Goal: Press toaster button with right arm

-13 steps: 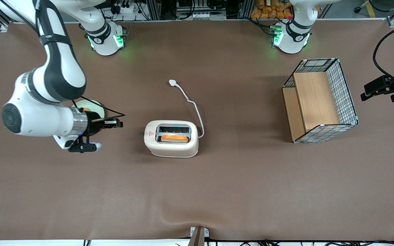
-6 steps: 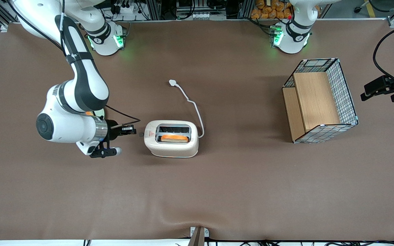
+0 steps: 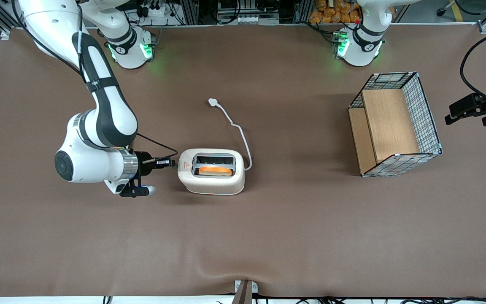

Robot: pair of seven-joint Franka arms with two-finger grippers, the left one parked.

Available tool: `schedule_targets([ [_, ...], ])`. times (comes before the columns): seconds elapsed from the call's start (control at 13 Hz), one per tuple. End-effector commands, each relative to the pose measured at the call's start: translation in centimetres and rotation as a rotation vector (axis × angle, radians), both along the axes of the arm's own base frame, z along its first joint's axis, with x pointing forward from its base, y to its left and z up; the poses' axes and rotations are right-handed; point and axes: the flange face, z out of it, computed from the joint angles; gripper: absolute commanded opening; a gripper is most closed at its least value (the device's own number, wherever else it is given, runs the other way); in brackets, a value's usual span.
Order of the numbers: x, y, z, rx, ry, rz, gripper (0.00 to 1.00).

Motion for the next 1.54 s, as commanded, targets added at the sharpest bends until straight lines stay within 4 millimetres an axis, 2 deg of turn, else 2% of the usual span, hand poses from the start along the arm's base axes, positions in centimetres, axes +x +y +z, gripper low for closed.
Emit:
schedule_targets([
  [0.0, 0.1, -0.1, -0.9, 0.026, 0.003, 0.000, 0.00],
  [0.38, 0.2, -1.0, -3.5, 0.025, 0.028, 0.009, 0.00],
  [0.85, -0.1, -0.8, -6.9, 0.046, 0.083, -0.015, 0.00],
  [1.46, -0.6, -1.5, -9.9, 0.124, 0.116, -0.039, 0.00],
])
